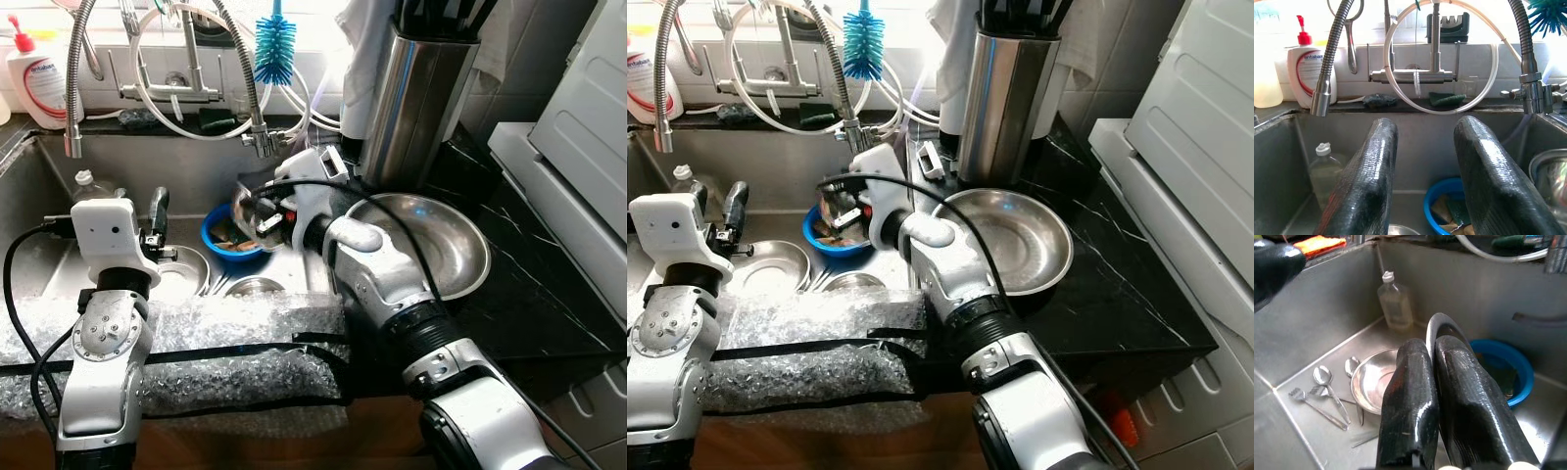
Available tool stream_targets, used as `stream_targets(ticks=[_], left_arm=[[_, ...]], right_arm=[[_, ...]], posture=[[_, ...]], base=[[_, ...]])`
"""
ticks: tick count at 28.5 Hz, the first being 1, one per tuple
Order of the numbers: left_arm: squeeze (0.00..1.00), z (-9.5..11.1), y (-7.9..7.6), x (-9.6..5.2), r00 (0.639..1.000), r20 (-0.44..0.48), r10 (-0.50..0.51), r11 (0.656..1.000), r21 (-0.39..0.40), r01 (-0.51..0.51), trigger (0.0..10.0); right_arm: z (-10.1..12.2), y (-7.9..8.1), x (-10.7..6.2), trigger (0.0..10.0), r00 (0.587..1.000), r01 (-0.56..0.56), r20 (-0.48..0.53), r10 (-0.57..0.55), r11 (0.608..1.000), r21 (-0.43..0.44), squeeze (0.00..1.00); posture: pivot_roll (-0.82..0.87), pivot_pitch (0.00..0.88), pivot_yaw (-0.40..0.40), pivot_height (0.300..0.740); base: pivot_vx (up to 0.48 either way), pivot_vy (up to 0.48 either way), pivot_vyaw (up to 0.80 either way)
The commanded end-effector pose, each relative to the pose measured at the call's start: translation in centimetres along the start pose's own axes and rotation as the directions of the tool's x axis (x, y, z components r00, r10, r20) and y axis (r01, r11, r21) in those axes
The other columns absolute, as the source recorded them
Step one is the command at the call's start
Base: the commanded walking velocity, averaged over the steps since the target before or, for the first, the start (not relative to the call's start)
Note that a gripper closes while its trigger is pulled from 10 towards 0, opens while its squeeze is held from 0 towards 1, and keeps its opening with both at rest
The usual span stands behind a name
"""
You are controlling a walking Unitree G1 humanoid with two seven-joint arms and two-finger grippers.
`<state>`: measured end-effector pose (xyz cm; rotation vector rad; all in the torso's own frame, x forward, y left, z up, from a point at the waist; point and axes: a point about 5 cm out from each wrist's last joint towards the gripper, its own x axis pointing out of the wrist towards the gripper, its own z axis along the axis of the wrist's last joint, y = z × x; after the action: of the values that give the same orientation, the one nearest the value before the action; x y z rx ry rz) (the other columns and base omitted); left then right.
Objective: Kitchen organization
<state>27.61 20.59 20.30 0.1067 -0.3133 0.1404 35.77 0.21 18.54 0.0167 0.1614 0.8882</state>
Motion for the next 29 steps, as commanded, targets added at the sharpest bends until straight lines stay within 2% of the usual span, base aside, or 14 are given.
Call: stream_targets(ticks=[1,7,9,20,21,23,24,25,26,29], left_arm=[[0.0,0.3,-0.1,0.0,1.0,0.02,0.002,1.0,0.006,-0.002,10.0],[0.0,0.2,-0.3,0.0,1.0,0.014,-0.002,1.0,0.005,0.002,10.0],[0.0,0.2,-0.3,-0.1,1.0,0.008,-0.004,1.0,0.005,0.004,10.0],[0.0,0.1,-0.4,-0.2,1.0,0.001,-0.003,1.0,0.004,0.003,10.0],[0.0,0.1,-0.4,-0.2,1.0,-0.001,-0.003,1.0,0.005,0.003,10.0],[0.0,0.0,-0.3,-0.3,1.0,-0.002,-0.003,1.0,0.005,0.003,10.0],[0.0,0.1,-0.3,-0.2,1.0,-0.003,-0.003,1.0,0.005,0.003,10.0],[0.0,0.1,-0.3,-0.2,1.0,-0.003,-0.003,1.0,0.005,0.003,10.0],[0.0,0.1,-0.3,-0.2,1.0,-0.003,-0.004,1.0,0.005,0.004,10.0],[0.0,0.1,-0.3,-0.2,1.0,-0.004,-0.006,1.0,0.007,0.006,10.0]], right_arm=[[0.3,0.3,0.4,10.0,1.0,-0.018,-0.012,0.018,1.0,-0.017,0.0],[-0.7,0.4,0.6,10.0,0.997,-0.025,-0.08,0.022,0.999,-0.025,0.0],[-1.6,0.7,0.6,10.0,0.99,-0.026,-0.139,0.018,0.998,-0.057,0.0],[-1.9,1.1,0.8,10.0,0.988,-0.04,-0.151,0.031,0.998,-0.053,0.0],[-2.1,1.1,0.8,10.0,0.986,-0.042,-0.162,0.033,0.998,-0.056,0.15],[-2.2,1.2,0.8,10.0,0.985,-0.045,-0.169,0.034,0.997,-0.059,0.16],[-2.3,1.3,0.9,10.0,0.984,-0.043,-0.173,0.033,0.997,-0.059,0.31],[-2.3,1.3,0.9,10.0,0.984,-0.043,-0.174,0.032,0.997,-0.059,0.31],[-2.3,1.3,0.9,10.0,0.984,-0.042,-0.175,0.032,0.997,-0.058,0.41],[-2.3,1.4,0.9,10.0,0.984,-0.042,-0.175,0.031,0.997,-0.058,0.4]], posture=[[-0.02,0.0,-0.088,0.727],[-0.02,0.0,-0.089,0.727],[-0.02,0.0,-0.089,0.727],[-0.02,0.0,-0.092,0.727],[-0.02,0.0,-0.092,0.727],[-0.02,0.0,-0.092,0.727],[-0.02,0.0,-0.091,0.727],[-0.02,0.0,-0.091,0.727],[-0.02,0.0,-0.091,0.727],[-0.02,0.0,-0.09,0.727]], base=[[0.0,0.0,0.0],[0.0,0.0,0.0],[0.0,0.0,0.0],[0.0,0.0,0.0],[0.0,0.0,0.0],[0.0,0.0,0.0],[0.0,0.0,0.0],[0.0,0.0,0.0],[0.0,0.0,0.0],[0.0,0.0,0.0]])
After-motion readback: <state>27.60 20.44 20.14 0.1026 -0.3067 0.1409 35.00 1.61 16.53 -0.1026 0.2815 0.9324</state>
